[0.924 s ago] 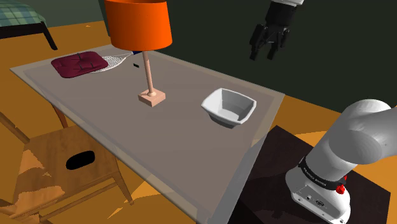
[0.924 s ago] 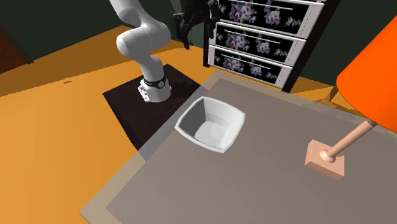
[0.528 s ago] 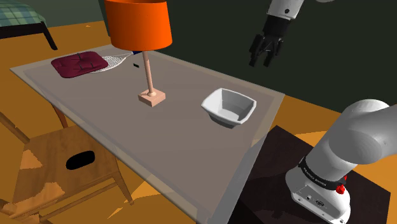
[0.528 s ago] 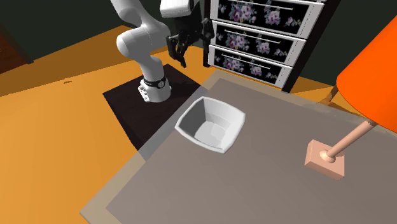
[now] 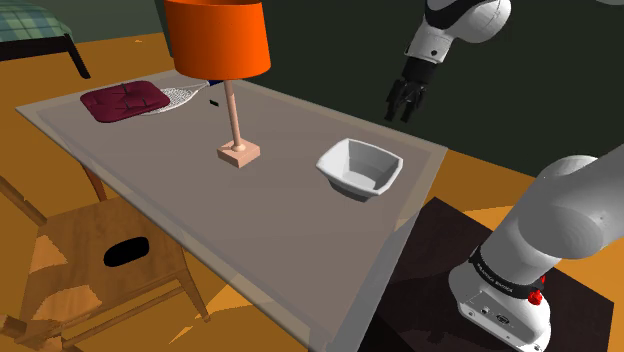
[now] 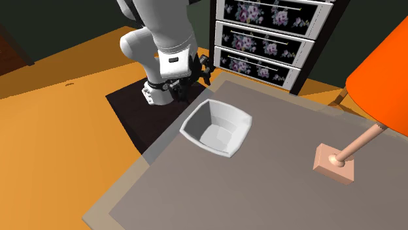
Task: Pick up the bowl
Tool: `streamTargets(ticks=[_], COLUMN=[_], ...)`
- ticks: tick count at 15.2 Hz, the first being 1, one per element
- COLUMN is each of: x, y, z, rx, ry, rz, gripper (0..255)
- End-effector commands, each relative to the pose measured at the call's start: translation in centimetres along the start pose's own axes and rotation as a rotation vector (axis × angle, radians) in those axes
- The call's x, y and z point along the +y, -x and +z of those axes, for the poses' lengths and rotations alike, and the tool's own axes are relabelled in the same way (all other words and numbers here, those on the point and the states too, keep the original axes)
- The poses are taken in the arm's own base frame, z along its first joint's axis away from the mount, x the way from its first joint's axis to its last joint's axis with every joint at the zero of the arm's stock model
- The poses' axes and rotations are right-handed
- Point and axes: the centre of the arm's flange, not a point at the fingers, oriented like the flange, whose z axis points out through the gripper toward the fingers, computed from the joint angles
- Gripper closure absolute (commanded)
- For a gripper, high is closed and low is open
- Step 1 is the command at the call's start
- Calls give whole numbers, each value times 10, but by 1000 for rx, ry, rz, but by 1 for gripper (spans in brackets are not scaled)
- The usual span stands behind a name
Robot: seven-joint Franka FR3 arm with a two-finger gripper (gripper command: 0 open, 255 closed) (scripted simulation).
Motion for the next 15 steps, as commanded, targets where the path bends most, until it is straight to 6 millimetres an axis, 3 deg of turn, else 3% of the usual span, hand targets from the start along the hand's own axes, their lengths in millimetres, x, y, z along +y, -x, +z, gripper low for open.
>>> streamTargets(ticks=[1, 11, 15], x=[23, 119, 123], y=[-14, -84, -84], z=[17, 113, 128], rx=[-11, -73, -73], ry=[-29, -179, -179], rz=[-29, -159, -159], gripper=[0, 0, 0])
